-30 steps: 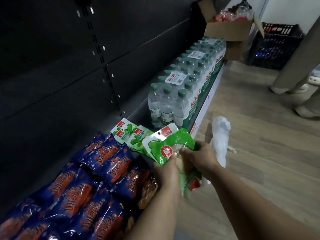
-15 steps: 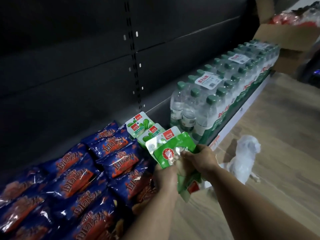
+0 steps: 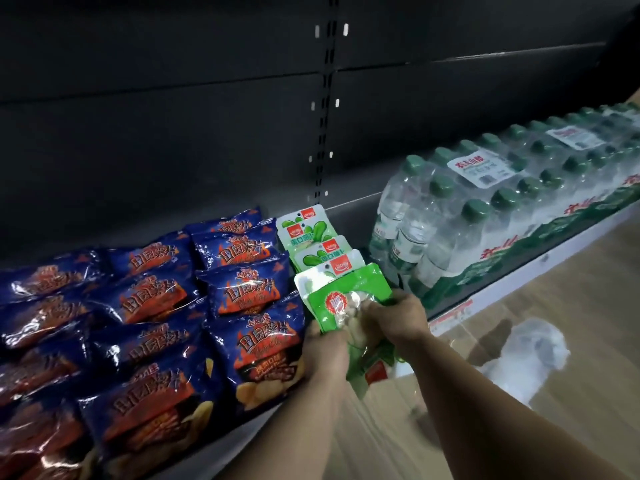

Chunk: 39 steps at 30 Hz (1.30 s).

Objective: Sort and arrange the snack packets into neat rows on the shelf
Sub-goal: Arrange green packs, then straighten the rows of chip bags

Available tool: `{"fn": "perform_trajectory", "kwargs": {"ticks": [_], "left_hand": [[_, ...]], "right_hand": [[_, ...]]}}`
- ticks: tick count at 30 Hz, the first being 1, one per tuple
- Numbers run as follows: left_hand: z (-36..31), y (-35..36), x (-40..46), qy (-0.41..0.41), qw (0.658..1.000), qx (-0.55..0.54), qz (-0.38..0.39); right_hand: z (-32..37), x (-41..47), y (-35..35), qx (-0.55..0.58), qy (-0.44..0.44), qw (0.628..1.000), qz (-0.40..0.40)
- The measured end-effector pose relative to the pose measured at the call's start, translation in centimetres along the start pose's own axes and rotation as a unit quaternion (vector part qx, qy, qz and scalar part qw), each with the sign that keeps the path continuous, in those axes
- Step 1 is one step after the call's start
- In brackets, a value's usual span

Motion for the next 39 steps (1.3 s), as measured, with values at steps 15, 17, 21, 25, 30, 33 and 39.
{"fn": "perform_trajectory", "kwargs": {"ticks": [15,17,21,25,30,33,39], "left_hand": [[-0.7,3.1,2.6,-0.017,0.997,0.07,-0.018],[-0.6,3.5,3.1,-0.009,0.998,0.067,-0.014],[-0.4,3.6,3.9,0.006,0.996,0.083,-0.024],[0.0,2.5,4.8,0.021,0.992,0.109,-0.064],[-0.1,2.1,5.0,0.036,0.988,0.119,-0.094],[-0.1,2.1,5.0,0.041,0.987,0.121,-0.095],[-0.3,1.4,4.8,0.059,0.985,0.116,-0.11]], "right_hand": [[-1.5,6.5,1.8,-0.052,0.004,0.998,0.028],[-1.6,6.9,1.6,-0.066,0.005,0.998,0.021],[-2.1,7.4,1.8,-0.117,0.014,0.993,0.008],[-1.8,7.5,2.1,-0.192,0.001,0.981,-0.014],[-1.0,7.3,2.3,-0.195,-0.019,0.981,-0.006],[-1.1,7.3,2.2,-0.184,-0.017,0.983,0.003],[-0.7,7.2,2.9,-0.155,-0.035,0.987,0.01]]}}
Point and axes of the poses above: each hand's wrist, its own x-axis towards the middle knuckle, its own y-axis out of the palm, z = x × y, the point moved 10 cm from there along x, towards the middle knuckle, and after that the axes turned 7 degrees about -x, right-handed, at the moved point
